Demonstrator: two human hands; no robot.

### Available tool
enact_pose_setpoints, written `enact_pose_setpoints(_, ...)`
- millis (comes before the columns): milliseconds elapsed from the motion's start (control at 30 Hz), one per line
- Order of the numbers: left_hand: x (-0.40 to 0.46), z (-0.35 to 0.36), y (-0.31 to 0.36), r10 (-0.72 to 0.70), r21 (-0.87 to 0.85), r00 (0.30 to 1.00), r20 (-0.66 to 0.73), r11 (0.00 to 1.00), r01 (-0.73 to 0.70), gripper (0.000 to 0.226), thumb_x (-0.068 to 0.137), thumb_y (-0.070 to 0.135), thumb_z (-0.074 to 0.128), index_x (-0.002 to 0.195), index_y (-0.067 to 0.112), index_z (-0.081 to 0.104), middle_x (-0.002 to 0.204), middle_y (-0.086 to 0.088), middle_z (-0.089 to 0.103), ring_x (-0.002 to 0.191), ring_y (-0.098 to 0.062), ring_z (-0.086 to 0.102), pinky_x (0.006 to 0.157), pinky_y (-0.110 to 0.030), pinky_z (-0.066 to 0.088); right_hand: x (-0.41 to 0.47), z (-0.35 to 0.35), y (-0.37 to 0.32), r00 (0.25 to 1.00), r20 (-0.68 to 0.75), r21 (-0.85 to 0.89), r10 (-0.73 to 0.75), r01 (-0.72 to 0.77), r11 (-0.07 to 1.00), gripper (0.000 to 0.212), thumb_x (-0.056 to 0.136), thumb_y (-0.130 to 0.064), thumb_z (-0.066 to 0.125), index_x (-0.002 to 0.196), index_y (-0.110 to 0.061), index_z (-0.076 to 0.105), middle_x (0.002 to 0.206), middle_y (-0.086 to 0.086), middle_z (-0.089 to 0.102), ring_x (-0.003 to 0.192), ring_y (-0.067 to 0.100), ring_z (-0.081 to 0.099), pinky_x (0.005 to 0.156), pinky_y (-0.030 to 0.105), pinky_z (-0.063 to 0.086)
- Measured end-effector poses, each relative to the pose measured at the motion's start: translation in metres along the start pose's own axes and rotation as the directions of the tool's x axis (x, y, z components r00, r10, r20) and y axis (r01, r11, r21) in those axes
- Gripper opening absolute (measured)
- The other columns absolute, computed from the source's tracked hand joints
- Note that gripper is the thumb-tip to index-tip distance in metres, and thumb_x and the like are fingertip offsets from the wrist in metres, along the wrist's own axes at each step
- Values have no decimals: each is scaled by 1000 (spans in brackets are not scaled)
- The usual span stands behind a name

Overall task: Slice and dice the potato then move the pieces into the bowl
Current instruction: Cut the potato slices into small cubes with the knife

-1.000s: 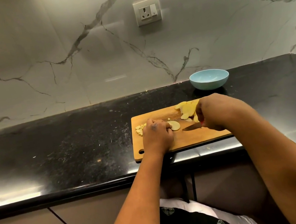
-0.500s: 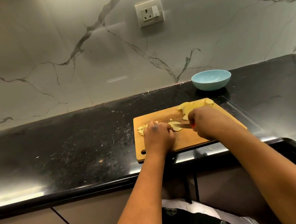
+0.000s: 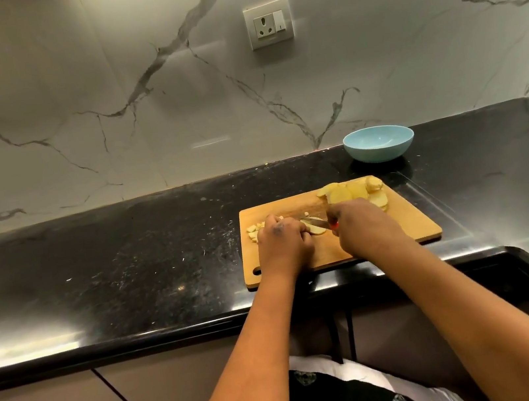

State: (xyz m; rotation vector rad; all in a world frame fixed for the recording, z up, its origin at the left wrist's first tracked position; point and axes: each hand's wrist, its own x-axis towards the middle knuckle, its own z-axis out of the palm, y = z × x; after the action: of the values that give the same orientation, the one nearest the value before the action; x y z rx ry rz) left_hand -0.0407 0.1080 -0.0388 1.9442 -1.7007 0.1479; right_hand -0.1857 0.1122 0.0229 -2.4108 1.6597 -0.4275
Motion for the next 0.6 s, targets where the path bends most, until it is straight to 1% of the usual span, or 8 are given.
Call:
enact_pose_setpoints(100,0,-1,0,1,21,1000,4,1000,-1,29,90,23,49,101,22,76,108,4,71,107,-21,47,87,-37,37,2,-5,2,997,73,40,-5,2,999,26,90,-7,64,112,-21,65,100,3,61,83,17,58,81,31,56)
enact_pose_setpoints(133,0,-1,1,0,19,1000,6,1000,0,29,90,23,49,102,23,76,108,4,71,107,-21,47,88,-38,36,2,-12,4,995,104,31,0,-3,1000,27,89,-8,65,113,-20,66,103,3,62,85,17,58,83,31,56)
enact_pose_setpoints(167,0,-1,1,0,12,1000,9,1000,0,30,90,22,49,103,23,76,109,5,71,108,-21,47,90,-38,37,2,-19,6,990,140,-8,9,-7,1000,29,88,-8,66,115,-20,66,107,4,63,89,18,59,86,31,55)
enact_pose_setpoints(233,0,-2,1,7,-11,1000,6,1000,-6,30,92,22,49,104,22,76,111,5,70,110,-20,47,93,-40,37,-1,-37,9,977,208,-145,43,-13,989,34,87,-7,68,120,-18,64,115,6,61,100,21,58,93,33,52)
enact_pose_setpoints(300,0,-3,0,7,-30,1000,2,1000,-7,30,93,21,49,105,21,76,110,4,71,110,-19,47,95,-41,38,-7,-53,12,969,237,-236,76,-19,972,37,87,-9,68,123,-17,62,118,6,59,105,22,57,97,34,50)
enact_pose_setpoints(400,-2,-1,-1,-7,-68,1000,-16,998,6,29,92,20,49,105,20,76,104,0,72,107,-19,49,98,-41,39,-11,-61,11,979,192,-237,63,-16,971,36,88,-11,68,122,-19,62,115,6,60,103,22,58,96,35,51)
enact_pose_setpoints(500,-3,-1,-1,-24,-109,999,-38,994,20,27,90,19,51,107,18,71,100,-6,68,102,-21,53,98,-42,42,-9,-43,3,995,101,-118,26,-14,993,34,88,-11,68,120,-21,62,110,5,62,94,20,60,87,32,54)
enact_pose_setpoints(600,-1,-2,0,-33,-123,998,-48,992,27,23,86,16,52,108,19,60,99,-4,65,98,-21,54,94,-41,41,-7,-18,1,1000,22,-46,-11,12,999,28,90,-10,64,114,-23,64,99,3,62,84,17,59,77,29,55)
